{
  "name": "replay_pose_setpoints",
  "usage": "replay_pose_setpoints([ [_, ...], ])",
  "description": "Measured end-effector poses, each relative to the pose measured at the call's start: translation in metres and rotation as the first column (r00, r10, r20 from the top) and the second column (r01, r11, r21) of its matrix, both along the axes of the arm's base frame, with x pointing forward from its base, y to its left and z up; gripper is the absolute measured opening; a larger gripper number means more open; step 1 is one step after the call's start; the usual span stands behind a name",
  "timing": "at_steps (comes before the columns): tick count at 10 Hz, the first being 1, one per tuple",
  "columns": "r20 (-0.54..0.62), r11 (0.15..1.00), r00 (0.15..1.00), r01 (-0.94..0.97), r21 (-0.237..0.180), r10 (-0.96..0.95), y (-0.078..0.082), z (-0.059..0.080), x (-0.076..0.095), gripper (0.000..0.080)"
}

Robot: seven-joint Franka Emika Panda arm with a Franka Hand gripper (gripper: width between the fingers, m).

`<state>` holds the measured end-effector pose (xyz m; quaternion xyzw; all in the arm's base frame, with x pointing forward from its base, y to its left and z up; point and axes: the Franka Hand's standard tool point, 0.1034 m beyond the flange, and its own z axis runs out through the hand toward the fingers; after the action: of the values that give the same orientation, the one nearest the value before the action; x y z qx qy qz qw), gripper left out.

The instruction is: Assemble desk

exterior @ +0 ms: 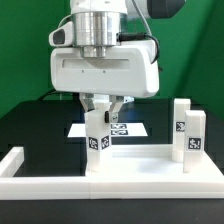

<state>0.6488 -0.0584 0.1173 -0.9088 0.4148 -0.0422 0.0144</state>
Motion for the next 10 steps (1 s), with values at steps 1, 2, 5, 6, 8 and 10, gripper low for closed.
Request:
replay_pose_setpoints([
  [1, -0.009, 0.989, 0.989, 0.145, 0.013, -0.144, -0.0003, -0.0002, 0.0011, 0.029],
  [2, -0.027, 0.945, 0.945, 0.326, 0.028, -0.325, 0.0015, -0.0008, 0.0015, 0.029],
  [5, -0.063, 0.677, 0.685, 0.728, 0.109, -0.726, 0.0062, -0.003, 0.0028, 0.029],
  [6, -0.071, 0.561, 0.573, 0.817, 0.133, -0.817, 0.0058, -0.0032, 0.0027, 0.0291],
  [8, -0.071, 0.539, 0.552, 0.83, 0.139, -0.831, 0.0082, -0.0035, 0.0019, 0.0292],
  [10, -0.069, 0.553, 0.565, 0.822, 0.137, -0.822, 0.0084, -0.0046, 0.0015, 0.0519],
])
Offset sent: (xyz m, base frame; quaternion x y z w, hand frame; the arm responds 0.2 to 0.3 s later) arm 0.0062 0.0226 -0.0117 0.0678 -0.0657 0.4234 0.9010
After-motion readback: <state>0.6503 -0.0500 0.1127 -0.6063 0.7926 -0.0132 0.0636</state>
